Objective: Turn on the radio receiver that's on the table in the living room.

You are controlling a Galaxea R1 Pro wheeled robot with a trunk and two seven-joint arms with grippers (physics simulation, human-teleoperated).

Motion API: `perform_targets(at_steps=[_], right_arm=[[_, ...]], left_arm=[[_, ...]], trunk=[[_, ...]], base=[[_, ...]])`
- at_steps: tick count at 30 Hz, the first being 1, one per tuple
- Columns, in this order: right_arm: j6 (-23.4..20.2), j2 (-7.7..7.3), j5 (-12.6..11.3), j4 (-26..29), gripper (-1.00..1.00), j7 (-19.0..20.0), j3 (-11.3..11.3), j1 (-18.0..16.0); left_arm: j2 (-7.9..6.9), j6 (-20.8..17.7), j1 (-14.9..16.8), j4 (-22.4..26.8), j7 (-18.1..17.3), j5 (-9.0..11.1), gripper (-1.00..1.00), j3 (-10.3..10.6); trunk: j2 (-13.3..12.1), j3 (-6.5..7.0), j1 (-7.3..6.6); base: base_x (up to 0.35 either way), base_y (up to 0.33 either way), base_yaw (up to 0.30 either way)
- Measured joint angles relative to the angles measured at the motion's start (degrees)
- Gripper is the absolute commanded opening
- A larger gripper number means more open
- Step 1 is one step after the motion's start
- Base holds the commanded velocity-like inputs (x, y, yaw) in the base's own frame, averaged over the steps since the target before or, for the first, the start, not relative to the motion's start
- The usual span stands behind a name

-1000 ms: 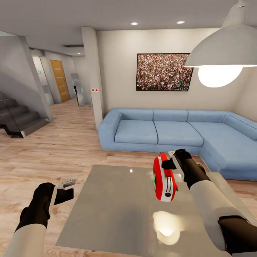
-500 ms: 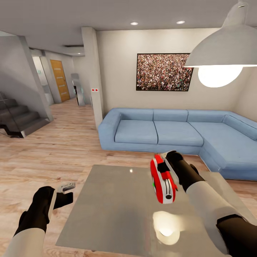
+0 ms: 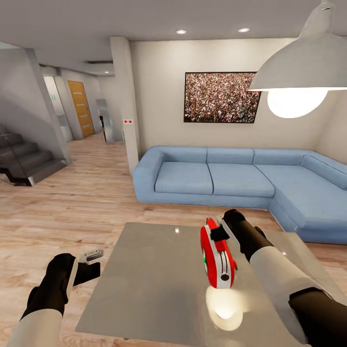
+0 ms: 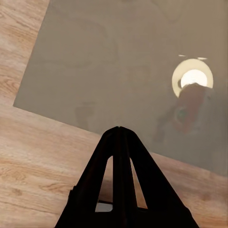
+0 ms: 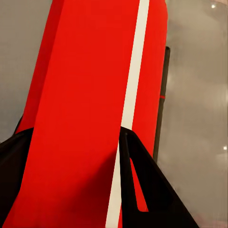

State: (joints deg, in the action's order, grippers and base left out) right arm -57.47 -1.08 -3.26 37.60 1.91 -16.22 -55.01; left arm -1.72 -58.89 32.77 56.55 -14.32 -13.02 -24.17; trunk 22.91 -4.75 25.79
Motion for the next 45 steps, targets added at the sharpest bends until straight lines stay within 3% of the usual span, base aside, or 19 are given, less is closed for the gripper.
perform_targets(at_steps=[3, 9, 45], right_arm=[[0.0, 0.02, -5.6, -0.3, -1.00, 0.0, -0.1, 0.0], [0.1, 0.02, -6.8, -0.6, -1.00, 0.0, -0.2, 0.0], [0.4, 0.02, -6.7, -4.4, -1.00, 0.1, 0.0, 0.0]], left_arm=[[-0.04, -0.1, 0.0, 0.0, 0.0, 0.0, -1.00, 0.0], [-0.12, -0.1, -0.1, -0.1, 0.0, 0.0, -1.00, 0.0], [-0.02, -0.1, -0.1, -0.4, 0.0, 0.0, -1.00, 0.0]], trunk=[[0.0, 0.00, 0.00], [0.0, 0.00, 0.00], [0.0, 0.00, 0.00]], base=[[0.000, 0.000, 0.000], [0.000, 0.000, 0.000], [0.000, 0.000, 0.000]])
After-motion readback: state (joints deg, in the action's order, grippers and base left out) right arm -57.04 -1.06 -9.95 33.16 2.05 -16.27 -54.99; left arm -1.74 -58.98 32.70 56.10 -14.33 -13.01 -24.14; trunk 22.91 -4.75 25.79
